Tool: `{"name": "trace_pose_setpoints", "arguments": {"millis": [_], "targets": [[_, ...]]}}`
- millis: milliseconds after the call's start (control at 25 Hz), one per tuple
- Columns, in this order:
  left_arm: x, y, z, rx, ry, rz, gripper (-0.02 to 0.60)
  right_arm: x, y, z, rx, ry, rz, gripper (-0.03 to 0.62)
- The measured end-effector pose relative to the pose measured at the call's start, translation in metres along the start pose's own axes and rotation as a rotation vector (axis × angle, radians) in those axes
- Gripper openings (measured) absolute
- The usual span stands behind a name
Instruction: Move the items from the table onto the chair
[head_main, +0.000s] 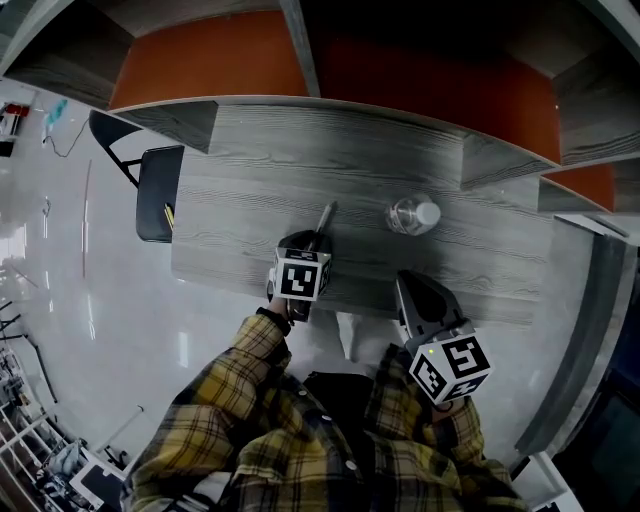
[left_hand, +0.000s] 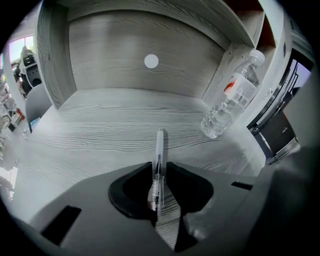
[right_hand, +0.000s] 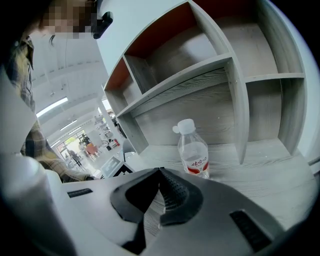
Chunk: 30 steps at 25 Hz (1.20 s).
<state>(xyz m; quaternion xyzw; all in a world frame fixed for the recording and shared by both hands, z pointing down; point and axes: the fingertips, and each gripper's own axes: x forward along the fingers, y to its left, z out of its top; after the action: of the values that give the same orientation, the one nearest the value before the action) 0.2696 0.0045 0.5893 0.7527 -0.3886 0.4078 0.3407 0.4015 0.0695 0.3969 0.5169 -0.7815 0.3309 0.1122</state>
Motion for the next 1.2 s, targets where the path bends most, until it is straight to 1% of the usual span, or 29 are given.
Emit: {"name": "trace_pose_setpoints", "arguments": {"millis": [40,80,200,240,320,400,520,640,760,840,1000,1200], "targets": [[0.002,0.003,-0.002,-0.002,-0.003,0.021,0.072,0.000,0.000,0.000,-0.002,-0.001,0.001,0.017],[0.003,0.005,-0.004,0.004,-0.004,0.034,0.058,-0.001,0.000,0.000,-0.004,-0.001,0.003,0.017],[0.004,0.006,-0.006,0.048,0.007,0.033,0.055,-0.001,0.003,0.000,-0.015,0.000,0.016,0.017],[0.004,0.006,-0.006,0.044,0.012,0.025,0.054,-0.001,0.004,0.000,-0.018,0.000,0.021,0.017],[0.000,0.006,-0.004,0.008,0.005,0.005,0.052,-0.002,0.007,0.001,-0.025,-0.002,0.032,0.017],[-0.008,0.004,0.004,-0.020,-0.030,-0.014,0.052,-0.003,0.009,0.002,-0.036,-0.004,0.046,0.017],[-0.027,0.004,0.017,-0.054,-0.088,-0.014,0.052,-0.001,0.012,0.006,-0.065,-0.002,0.078,0.017],[-0.052,0.011,0.023,-0.127,-0.157,-0.011,0.052,0.004,0.022,0.010,-0.099,0.006,0.129,0.017],[-0.083,0.026,0.025,-0.231,-0.241,0.005,0.052,0.014,0.040,0.018,-0.158,0.016,0.206,0.017],[-0.105,0.041,0.020,-0.299,-0.291,0.021,0.052,0.020,0.055,0.021,-0.193,0.025,0.257,0.017],[-0.151,0.076,0.000,-0.390,-0.368,0.084,0.052,0.031,0.084,0.014,-0.233,0.064,0.331,0.017],[-0.201,0.131,-0.041,-0.509,-0.439,0.189,0.052,0.049,0.123,0.003,-0.284,0.108,0.409,0.017]]}}
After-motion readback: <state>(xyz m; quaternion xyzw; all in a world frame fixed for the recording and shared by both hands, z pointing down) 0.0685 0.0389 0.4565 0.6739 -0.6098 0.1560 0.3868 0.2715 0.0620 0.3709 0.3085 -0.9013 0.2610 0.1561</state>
